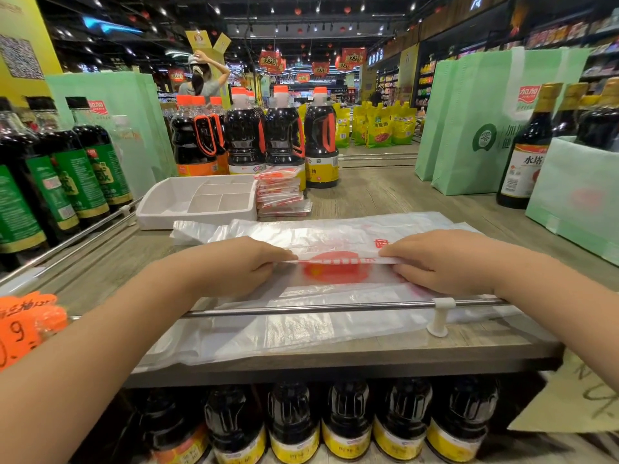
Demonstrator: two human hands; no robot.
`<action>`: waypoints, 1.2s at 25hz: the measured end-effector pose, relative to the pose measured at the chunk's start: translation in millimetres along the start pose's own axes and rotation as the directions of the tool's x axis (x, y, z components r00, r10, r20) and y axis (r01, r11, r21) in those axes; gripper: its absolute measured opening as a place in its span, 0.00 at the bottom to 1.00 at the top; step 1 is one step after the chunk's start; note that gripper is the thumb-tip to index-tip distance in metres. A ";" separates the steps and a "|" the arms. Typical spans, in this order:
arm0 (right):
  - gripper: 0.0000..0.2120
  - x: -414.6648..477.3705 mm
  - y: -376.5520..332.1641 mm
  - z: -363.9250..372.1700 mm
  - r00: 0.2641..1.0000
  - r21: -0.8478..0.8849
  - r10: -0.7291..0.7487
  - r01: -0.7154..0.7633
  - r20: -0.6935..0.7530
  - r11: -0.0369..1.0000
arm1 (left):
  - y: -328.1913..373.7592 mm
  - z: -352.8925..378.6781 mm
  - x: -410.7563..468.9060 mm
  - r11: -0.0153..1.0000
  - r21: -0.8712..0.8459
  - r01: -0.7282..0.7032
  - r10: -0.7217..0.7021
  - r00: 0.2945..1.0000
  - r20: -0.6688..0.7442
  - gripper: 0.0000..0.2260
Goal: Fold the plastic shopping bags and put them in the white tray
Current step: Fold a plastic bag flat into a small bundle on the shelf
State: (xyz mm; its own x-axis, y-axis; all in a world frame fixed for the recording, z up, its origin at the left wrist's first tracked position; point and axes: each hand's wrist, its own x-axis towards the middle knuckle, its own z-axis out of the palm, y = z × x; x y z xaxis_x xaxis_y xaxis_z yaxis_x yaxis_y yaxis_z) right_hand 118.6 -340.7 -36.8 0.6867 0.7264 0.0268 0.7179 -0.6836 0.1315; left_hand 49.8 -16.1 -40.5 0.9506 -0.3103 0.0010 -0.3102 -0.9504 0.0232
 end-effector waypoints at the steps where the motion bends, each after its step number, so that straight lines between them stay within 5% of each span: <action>1: 0.19 -1.8 1.8 -0.2 1.000 0.019 0.010 -0.010 -0.006 1.000 | -2.3 -0.2 -1.5 1.000 -0.023 0.003 -0.003 1.000 0.006 0.20; 8: 0.19 -2.7 6.2 4.5 0.998 0.097 0.054 -0.055 0.013 0.994 | -2.6 -0.2 -2.0 0.999 0.026 -0.041 0.042 0.999 -0.027 0.16; 13: 0.13 -3.1 9.4 0.5 0.959 0.066 0.109 -0.095 -0.261 0.993 | -10.8 -5.9 -6.7 0.997 -0.053 -0.047 0.031 0.963 -0.269 0.10; 18: 0.17 3.5 10.7 -4.9 0.900 0.043 0.113 -0.105 -0.421 0.994 | -5.4 -16.3 -3.9 0.993 -0.090 0.072 -0.101 0.919 -0.381 0.12; 21: 0.20 11.7 9.9 -6.5 0.918 -0.023 0.145 -0.165 -0.369 0.986 | -6.0 -16.1 3.8 0.989 0.056 0.135 -0.101 0.909 -0.404 0.16; 27: 0.24 19.9 8.3 3.5 0.981 -0.089 0.179 -0.186 -0.081 0.979 | -10.9 -3.3 9.5 0.983 0.082 0.167 -0.156 0.979 -0.131 0.23; 30: 0.26 20.1 11.2 7.2 0.984 -0.067 0.173 -0.176 -0.050 0.982 | -7.8 -1.7 10.1 0.983 0.146 0.112 -0.101 0.991 -0.084 0.21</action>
State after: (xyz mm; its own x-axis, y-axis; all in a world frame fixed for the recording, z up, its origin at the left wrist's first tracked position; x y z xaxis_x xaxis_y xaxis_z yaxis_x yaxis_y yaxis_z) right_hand 141.3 -334.3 -41.9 0.7937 0.6001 0.0990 0.5767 -0.7943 0.1911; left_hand 61.8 -11.7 -39.0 0.9742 -0.2099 0.0831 -0.1990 -0.9723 -0.1230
